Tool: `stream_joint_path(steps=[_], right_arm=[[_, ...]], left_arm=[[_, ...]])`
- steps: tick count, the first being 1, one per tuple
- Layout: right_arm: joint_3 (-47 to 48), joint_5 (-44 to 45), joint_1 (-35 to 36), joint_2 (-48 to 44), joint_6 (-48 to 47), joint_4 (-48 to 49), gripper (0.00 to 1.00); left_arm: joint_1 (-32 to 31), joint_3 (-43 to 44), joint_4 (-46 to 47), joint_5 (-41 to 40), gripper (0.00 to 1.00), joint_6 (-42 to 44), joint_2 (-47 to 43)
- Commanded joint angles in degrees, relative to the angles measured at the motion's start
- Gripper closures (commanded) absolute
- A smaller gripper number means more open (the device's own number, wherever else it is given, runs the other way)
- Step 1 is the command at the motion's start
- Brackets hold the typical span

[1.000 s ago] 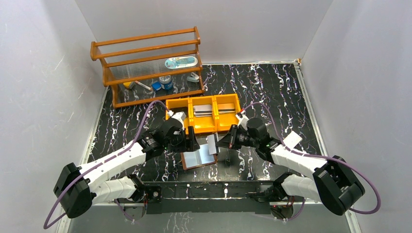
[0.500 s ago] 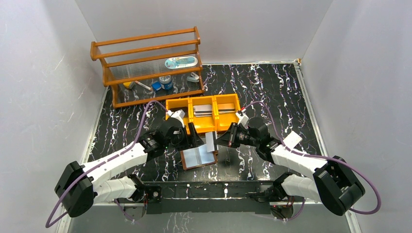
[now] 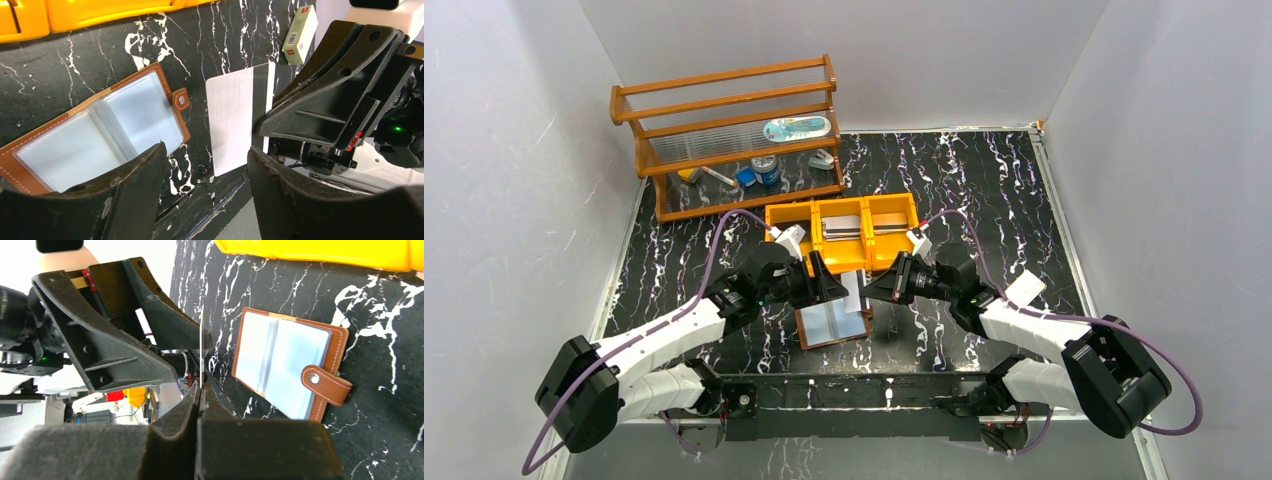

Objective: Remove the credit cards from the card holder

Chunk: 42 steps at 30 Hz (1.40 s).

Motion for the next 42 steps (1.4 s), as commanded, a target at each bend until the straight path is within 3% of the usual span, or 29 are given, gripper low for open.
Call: stream_joint_path(steps=[1,7,15,22,27,35,42], right_arm=[[0.3,-2.3,-0.2,-0.6,1.6,6.6,0.98],[0.7,-4.0,-0.4,0.4,2.9,8.3,0.98],[0.3,-6.5,-0.4,1.7,5.3,12.1,0.98],[-0.3,-7.6,-0.4,1.5,6.5,14.3,0.97],[-1.0,-8.9,-0.5,2.2,7.9,17.9,0.93],[-1.0,-10.2,-0.5,1.4,8.1,20.2,0.65],[0.4,-13.2,-0.5,2.0,7.0,22.5,0.62]], left_arm=[[1.9,1.3,2.6,5.6,0.42,2.5,0.6],[7.9,-4.0,11.8,16.8,0.43,0.5,-1.8],[8.3,-5.1,21.3,24.3,0.51,-0.3,2.0],[8.3,-5.4,27.1,28.1,0.72,-1.5,4.5],[8.3,-6.1,28.2,28.8,1.0,-1.5,3.6],[8.3,-6.7,29.2,30.5,1.0,-0.6,1.5],[8.3,-6.4,31.2,34.1,1.0,-1.1,2.1]])
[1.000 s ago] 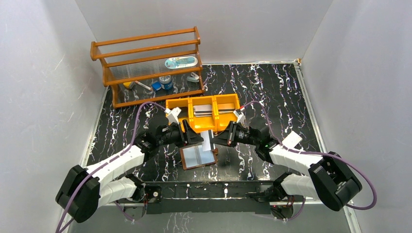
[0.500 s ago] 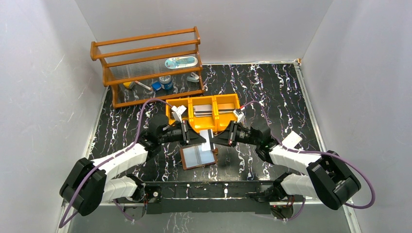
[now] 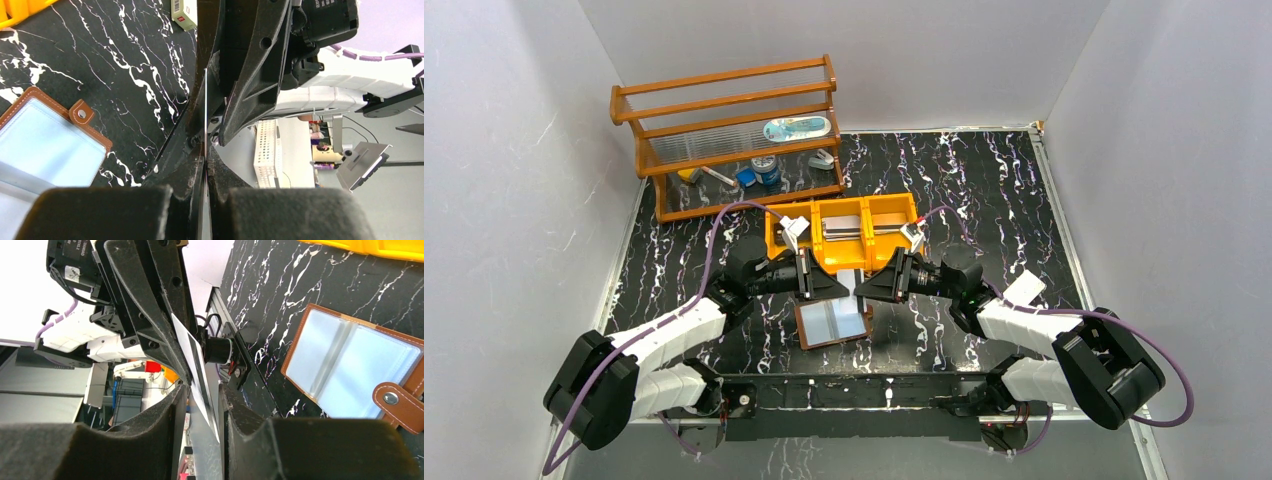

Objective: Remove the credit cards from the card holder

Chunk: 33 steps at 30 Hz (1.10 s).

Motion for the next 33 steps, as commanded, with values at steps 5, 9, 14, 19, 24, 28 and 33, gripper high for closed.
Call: stream_joint_path(steps=[5,9,14,19,24,28,33], right_arm=[[1.6,-5.1,0.1,-0.3,-0.8,8.7,0.66],[1.5,-6.0,0.1,-0.3,-0.6,9.8,0.76],[1.2,-7.6,0.0,-0.2,-0.7,10.6,0.94],[1.3,-6.8,0.1,-1.1,-2.6,8.2,1.0],[3.1,-3.4,0.1,-3.2,-7.9,-2.2,1.0],[4.7,0.3,0.1,-4.6,-11.5,-8.5,1.0],[8.4,5.3,0.1,-6.2,-17.6,-19.0,1.0]], left_arm=[[0.0,0.0,3.2,3.9,1.0,0.6,-1.9],[0.0,0.4,2.8,4.6,1.0,0.9,-2.2],[0.0,0.8,0.3,3.5,0.88,1.4,-3.4],[0.0,3.6,-10.8,-1.2,0.51,6.5,-5.4],[0.1,4.7,-23.7,-12.8,0.2,10.8,-9.4],[0.1,6.7,-32.4,-21.4,0.1,13.2,-10.5],[0.1,10.3,-43.1,-35.8,0.04,16.3,-14.6]])
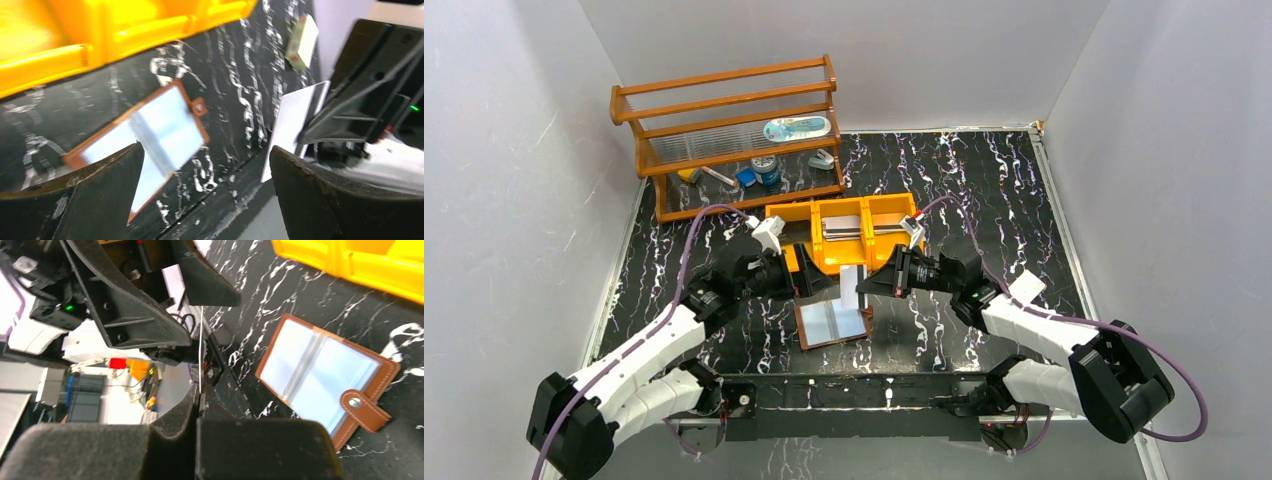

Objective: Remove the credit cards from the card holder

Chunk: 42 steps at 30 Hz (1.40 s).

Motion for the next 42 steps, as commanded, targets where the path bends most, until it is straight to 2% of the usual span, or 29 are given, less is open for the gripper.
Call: stream_joint_path(steps=[1,7,12,20,28,32,35,39,42], right_arm=[[5.3,6.0,0.1,-2.7,-7.7,-9.6,1.0],[9.7,12.2,0.0,-4.4,-14.9,-17.7,1.0],[14.6,14.8,0.0,-2.9,-19.3,-21.6,1.0],[23.3,18.6,0.2,0.8,-27.3,-27.8,1.0],[29.5,26.1,0.6,5.1,-36.4,-31.9,1.0],[33.4,34.0,3.5,9.1,-46.1,-33.4,1.0],[36.6,41.2,6.7,12.5,-57.2,-35.3,1.0],[36.7,48.8,11.4,15.4,-71.9,-31.4,1.0],[36.6,49.8,13.3,17.4,-80.1,-28.9,1.0]], left_arm=[[0.2,5.0,-13.0,-15.5,0.02,5.1,-5.2],[0.1,10.4,-24.1,-26.2,0.02,8.7,-7.5],[0.1,11.9,-29.3,-33.1,0.02,11.2,-11.0],[0.1,7.1,-30.8,-36.4,0.02,13.0,-17.4],[0.1,7.6,-30.2,-39.2,0.02,13.9,-17.0],[0.1,8.6,-31.9,-41.8,0.02,14.0,-14.0],[0.1,10.0,-33.8,-42.9,0.02,13.2,-13.1],[0.1,9.4,-34.0,-45.1,0.02,12.4,-15.1],[0.1,9.1,-34.3,-46.5,0.02,12.0,-16.8]])
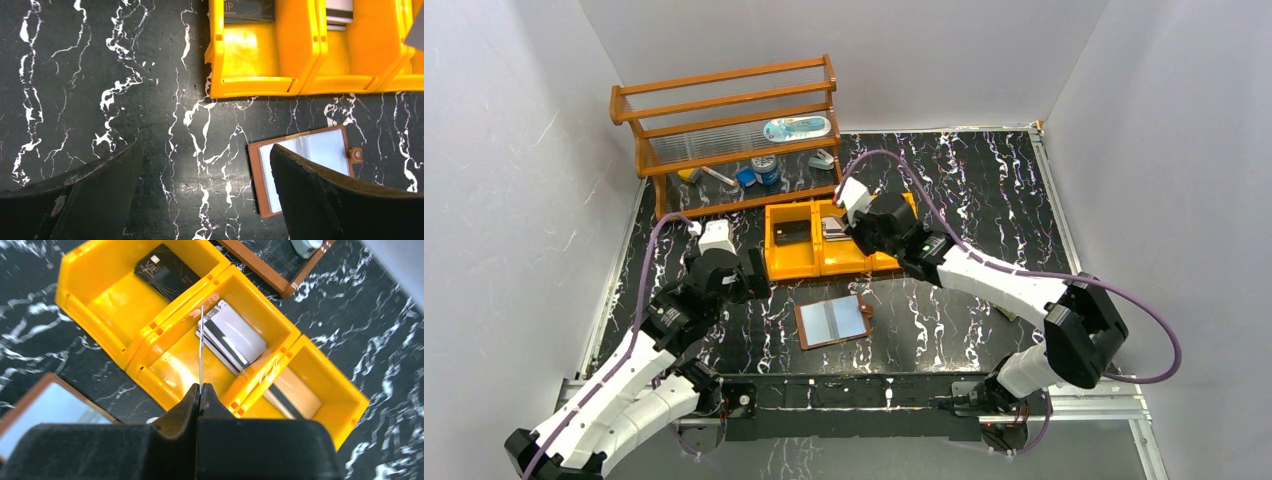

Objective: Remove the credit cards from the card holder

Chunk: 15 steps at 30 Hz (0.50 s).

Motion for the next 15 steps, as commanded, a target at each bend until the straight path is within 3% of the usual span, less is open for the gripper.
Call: stream_joint_path(steps=[1,6,15], right_arm=[[2.5,6.5,2.7,2.4,-19.0,6.1,1.0],[5.6,2.1,3.1,7.0,-27.3,3.8,1.0],[11.6,6.2,3.1,14.5,-37.0,0.9,1.0]], left_arm=[[0.1,1.4,-1.5,-4.8,0.02,-0.9,-3.1],[0.2,1.6,-2.7,-7.0,0.02,-1.7,-4.6],[0.1,2.0,-3.2,-7.3,0.02,-1.5,-5.2]])
